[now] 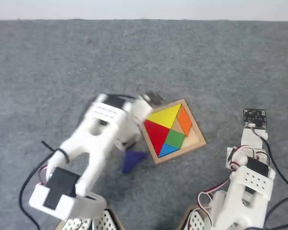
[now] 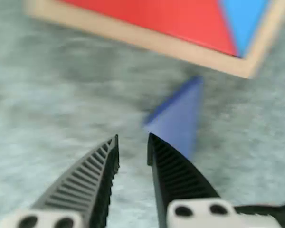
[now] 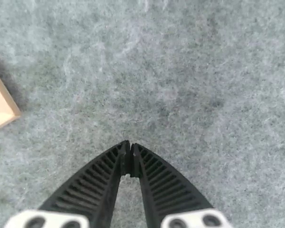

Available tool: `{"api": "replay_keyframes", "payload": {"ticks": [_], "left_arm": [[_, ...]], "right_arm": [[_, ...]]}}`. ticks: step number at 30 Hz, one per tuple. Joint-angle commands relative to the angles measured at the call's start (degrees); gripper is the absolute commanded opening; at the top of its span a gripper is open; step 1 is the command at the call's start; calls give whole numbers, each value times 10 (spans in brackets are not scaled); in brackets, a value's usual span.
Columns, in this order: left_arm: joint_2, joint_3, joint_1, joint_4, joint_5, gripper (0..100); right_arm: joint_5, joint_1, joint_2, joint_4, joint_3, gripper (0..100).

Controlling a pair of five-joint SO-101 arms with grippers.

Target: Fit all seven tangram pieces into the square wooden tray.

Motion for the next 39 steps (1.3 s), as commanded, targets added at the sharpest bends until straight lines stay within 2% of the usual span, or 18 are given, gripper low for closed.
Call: {"api": "replay_keyframes", "payload": {"ticks": [1,3,5,8,10,13,17,22,29,35,39], "left_arm": [[-1,-84,-107,11,-55,92],[-2,-102,-136,11,-65,88],[-3,-97,-137,24,-63,115],[-8,-52,-94,40,-63,206],[-1,-11,-69,12,-63,240],[-2,63,-50,-76,-40,240],[-2,114,-32,-129,-31,240],[-4,120,-25,-146,-29,242],[-4,95,-2,-108,-18,242],[-4,137,17,-166,-4,242],[-4,154,16,-176,-4,242]], "right_arm": [[4,-4,-15,-10,-8,8],[4,-4,-15,-10,-8,8],[4,-4,-15,-10,-8,8],[4,-4,-15,-10,-8,8],[4,-4,-15,-10,-9,8],[4,-4,-15,-10,-9,8],[4,-4,-15,-10,-9,8],[4,-4,-15,-10,-9,8],[4,-4,-15,-17,-8,8],[4,-4,-15,-17,-8,8],[4,-4,-15,-16,-8,8]]}}
